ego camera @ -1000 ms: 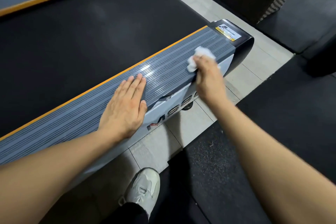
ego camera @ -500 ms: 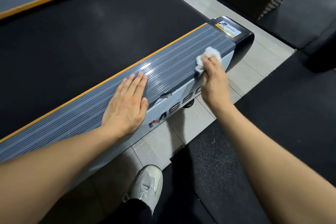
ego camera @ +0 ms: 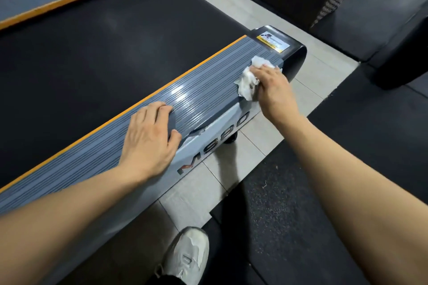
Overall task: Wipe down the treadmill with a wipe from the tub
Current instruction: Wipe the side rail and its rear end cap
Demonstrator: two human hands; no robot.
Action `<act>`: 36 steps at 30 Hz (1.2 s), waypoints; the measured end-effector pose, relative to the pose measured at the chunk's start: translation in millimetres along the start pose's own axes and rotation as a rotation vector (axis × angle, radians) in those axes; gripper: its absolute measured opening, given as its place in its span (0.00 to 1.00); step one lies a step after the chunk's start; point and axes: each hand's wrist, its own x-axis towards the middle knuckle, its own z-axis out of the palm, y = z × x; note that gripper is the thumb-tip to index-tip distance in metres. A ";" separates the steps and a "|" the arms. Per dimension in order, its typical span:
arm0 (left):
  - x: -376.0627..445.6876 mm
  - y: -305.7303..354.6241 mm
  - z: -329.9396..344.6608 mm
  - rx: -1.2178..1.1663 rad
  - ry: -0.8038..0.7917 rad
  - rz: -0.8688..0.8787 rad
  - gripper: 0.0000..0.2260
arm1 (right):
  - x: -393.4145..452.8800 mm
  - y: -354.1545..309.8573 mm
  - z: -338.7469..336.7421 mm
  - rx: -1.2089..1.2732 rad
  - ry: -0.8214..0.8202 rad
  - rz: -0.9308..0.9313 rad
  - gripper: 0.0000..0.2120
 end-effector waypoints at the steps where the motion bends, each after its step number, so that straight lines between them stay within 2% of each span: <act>1: 9.9 5.9 1.4 -0.019 0.026 0.019 0.21 | 1.6 -5.5 2.5 -0.035 0.019 0.017 0.19; 3: 32.1 18.7 8.0 -0.060 0.053 0.066 0.18 | -9.7 -27.4 14.8 -0.049 0.078 -0.048 0.17; 7: 72.9 34.9 23.1 -0.142 0.069 0.075 0.19 | -51.7 -62.2 41.6 0.037 0.096 -0.410 0.16; 10: 89.4 35.4 25.2 -0.166 0.056 0.097 0.20 | -44.5 -63.0 41.0 -0.025 0.091 -0.462 0.13; 15: 114.4 33.5 17.5 -0.196 0.062 0.153 0.21 | 4.0 -62.1 27.0 -0.152 0.144 -0.404 0.07; 17: 132.3 37.5 19.0 -0.189 0.053 0.186 0.20 | 35.5 -40.7 13.4 -0.237 0.203 -0.268 0.03; 20: 162.5 51.5 22.9 -0.195 0.044 0.255 0.20 | 78.0 -3.2 -6.3 -0.377 0.287 -0.068 0.05; 22: 184.5 63.5 28.0 -0.202 0.032 0.288 0.21 | 84.9 4.2 -4.7 -0.395 0.216 -0.112 0.02; 25: 206.8 78.2 36.3 -0.193 0.002 0.305 0.22 | 60.6 1.9 5.0 -0.251 0.048 -0.113 0.15; 27: 211.8 82.0 43.0 -0.178 -0.004 0.299 0.22 | 46.1 6.3 3.0 -0.124 -0.003 -0.086 0.20; 32: 213.7 83.5 48.9 -0.154 -0.003 0.301 0.23 | 54.1 16.3 5.5 -0.065 -0.003 -0.073 0.14; 36: 216.4 85.2 50.8 -0.115 -0.060 0.347 0.24 | 73.5 25.9 -7.7 -0.039 -0.079 -0.077 0.16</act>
